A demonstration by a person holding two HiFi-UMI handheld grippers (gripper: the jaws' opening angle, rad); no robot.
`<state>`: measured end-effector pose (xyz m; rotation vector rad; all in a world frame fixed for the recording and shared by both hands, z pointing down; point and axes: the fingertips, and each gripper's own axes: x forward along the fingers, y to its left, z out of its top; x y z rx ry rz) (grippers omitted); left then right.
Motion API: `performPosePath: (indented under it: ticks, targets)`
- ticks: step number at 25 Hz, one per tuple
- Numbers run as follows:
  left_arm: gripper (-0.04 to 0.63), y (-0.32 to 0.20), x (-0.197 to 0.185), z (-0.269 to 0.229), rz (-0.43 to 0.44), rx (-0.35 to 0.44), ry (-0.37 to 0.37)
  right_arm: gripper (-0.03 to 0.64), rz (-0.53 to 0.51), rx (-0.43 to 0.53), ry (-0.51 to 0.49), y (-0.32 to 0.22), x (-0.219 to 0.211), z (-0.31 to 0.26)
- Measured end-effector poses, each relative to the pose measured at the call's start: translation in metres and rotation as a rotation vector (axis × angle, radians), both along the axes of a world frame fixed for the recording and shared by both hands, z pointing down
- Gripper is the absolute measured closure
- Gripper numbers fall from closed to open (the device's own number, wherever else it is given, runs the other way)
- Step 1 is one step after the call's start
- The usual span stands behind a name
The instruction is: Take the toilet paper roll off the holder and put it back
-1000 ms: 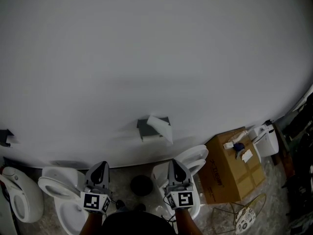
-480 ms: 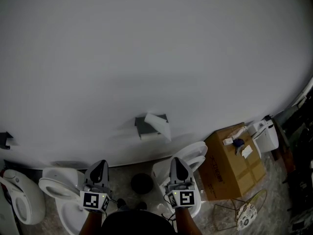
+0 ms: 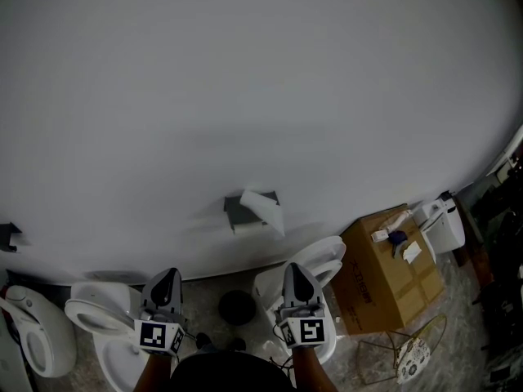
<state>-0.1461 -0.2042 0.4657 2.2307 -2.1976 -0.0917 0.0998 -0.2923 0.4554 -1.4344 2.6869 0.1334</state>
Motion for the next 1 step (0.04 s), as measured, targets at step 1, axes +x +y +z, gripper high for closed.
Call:
performPosePath:
  ticks: [1]
  targets:
    - [0.592,0.0008,0.0005,0.0007,0.0,-0.002,0.001,0.615,-0.001,-0.003,0.002,0.0008,0.0004,0.0011]
